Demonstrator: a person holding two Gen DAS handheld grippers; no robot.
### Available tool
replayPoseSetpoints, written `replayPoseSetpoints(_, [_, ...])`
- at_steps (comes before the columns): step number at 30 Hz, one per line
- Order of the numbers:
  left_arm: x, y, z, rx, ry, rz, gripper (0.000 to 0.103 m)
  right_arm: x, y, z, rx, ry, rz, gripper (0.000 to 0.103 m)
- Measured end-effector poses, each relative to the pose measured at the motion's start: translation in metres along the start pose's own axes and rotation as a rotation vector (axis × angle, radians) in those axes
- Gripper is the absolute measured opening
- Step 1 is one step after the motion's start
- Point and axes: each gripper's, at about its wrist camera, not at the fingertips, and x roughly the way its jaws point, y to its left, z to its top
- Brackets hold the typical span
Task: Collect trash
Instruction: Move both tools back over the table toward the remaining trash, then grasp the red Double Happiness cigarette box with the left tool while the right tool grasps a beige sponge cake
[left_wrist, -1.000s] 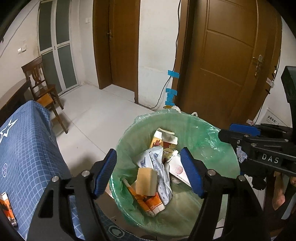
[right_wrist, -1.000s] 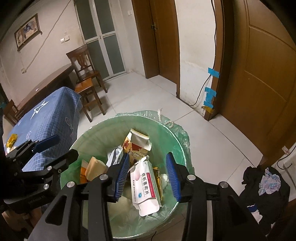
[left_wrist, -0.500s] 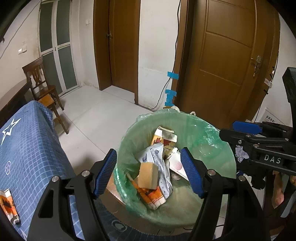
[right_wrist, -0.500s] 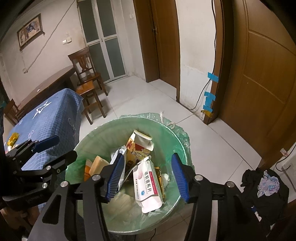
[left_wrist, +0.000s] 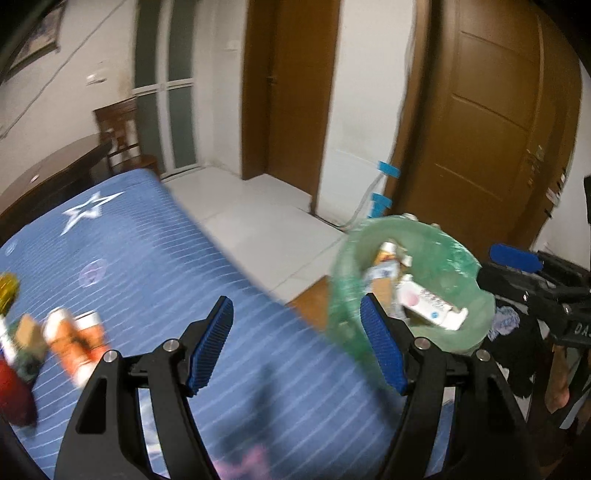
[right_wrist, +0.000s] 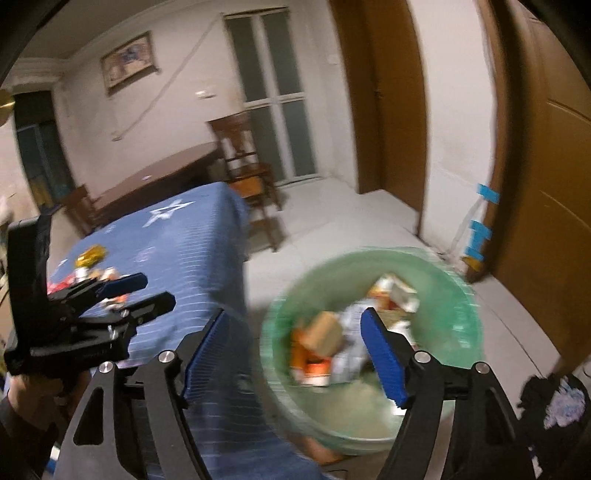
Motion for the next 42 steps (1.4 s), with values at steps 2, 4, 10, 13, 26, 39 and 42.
replayPoseSetpoints(2, [-0.019, 0.031, -0.006, -0.041, -0.015, 0.029, 0.068, 0.006, 0.023, 0.001, -0.029, 0.01, 0.042, 0.077])
replayPoseSetpoints(4, [-0.036, 0.06, -0.011, -0.073, -0.03, 0.06, 0.068, 0.014, 0.043, 0.004, -0.05, 0.022, 0.076, 0.078])
replayPoseSetpoints(10, [-0.097, 0.166, -0.029, -0.222, -0.076, 0.201, 0.072, 0.041, 0.106, 0.013, -0.125, 0.059, 0.149, 0.08])
replayPoseSetpoints(13, [-0.128, 0.226, -0.033, -0.342, -0.109, 0.282, 0.076, 0.056, 0.137, 0.018, -0.143, 0.072, 0.194, 0.08])
replayPoseSetpoints(26, [-0.087, 0.376, -0.059, -0.559, 0.195, 0.501, 0.083, 0.112, 0.235, 0.034, -0.25, 0.131, 0.321, 0.082])
replayPoseSetpoints(39, [-0.072, 0.381, -0.071, -0.508, 0.223, 0.579, 0.079, 0.178, 0.319, 0.054, -0.4, 0.257, 0.459, 0.065])
replayPoseSetpoints(42, [-0.072, 0.384, -0.069, -0.505, 0.218, 0.569, 0.072, 0.201, 0.349, 0.059, -0.476, 0.296, 0.47, 0.058])
